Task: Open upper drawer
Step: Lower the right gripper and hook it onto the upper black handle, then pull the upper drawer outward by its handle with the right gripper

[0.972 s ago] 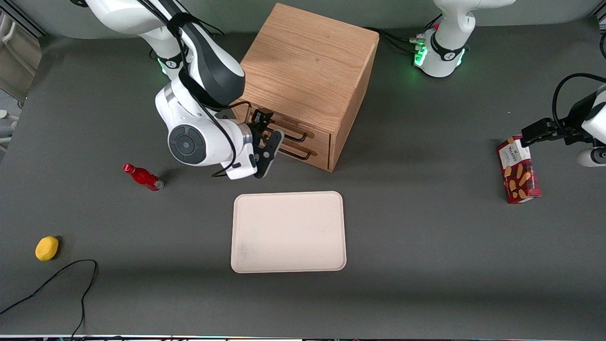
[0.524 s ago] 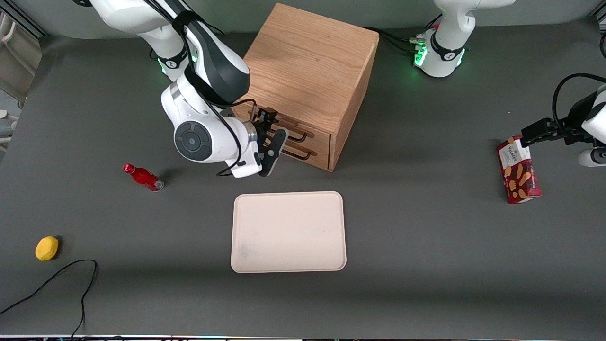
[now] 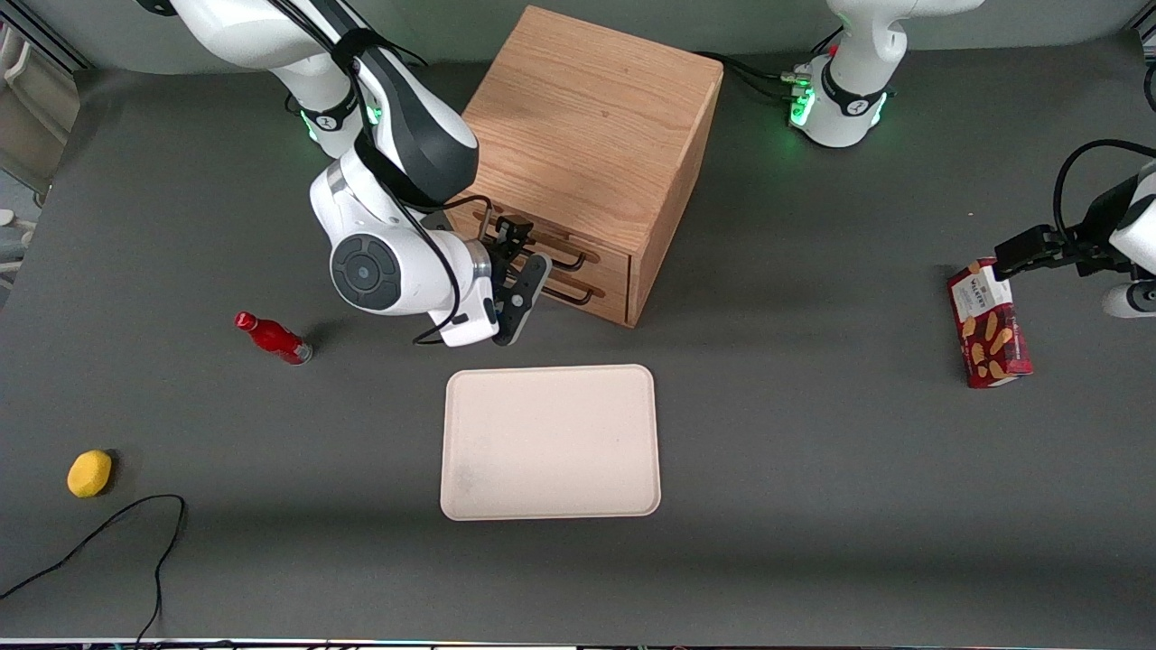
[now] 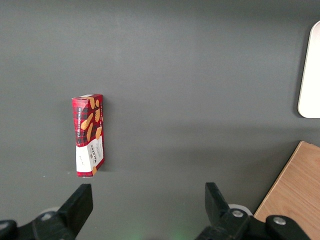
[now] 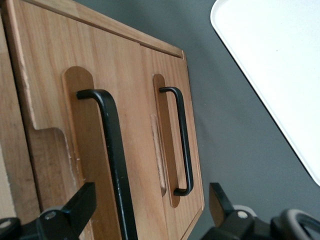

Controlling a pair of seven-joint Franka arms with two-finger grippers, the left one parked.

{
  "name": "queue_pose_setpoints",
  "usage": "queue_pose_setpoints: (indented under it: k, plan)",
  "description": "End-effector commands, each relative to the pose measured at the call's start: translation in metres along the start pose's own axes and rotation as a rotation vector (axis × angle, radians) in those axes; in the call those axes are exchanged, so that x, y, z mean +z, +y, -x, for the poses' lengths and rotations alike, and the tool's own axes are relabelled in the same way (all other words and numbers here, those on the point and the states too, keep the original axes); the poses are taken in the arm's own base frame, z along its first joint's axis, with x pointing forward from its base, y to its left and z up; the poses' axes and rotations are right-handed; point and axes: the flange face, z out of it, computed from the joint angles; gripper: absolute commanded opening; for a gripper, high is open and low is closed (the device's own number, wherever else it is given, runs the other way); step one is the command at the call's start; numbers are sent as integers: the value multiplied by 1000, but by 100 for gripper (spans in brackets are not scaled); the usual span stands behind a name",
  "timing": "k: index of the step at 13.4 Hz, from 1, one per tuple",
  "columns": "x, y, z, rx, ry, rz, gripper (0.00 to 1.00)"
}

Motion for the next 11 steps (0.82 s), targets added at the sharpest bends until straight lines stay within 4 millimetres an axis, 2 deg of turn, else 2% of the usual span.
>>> queue_pose_setpoints:
  k: [1,8,11]
  plan:
    - [5,0,-4,14,12,8,100]
    - [24,6,-1,27,9,13,100]
    - [28,2,-5,13,16,31,100]
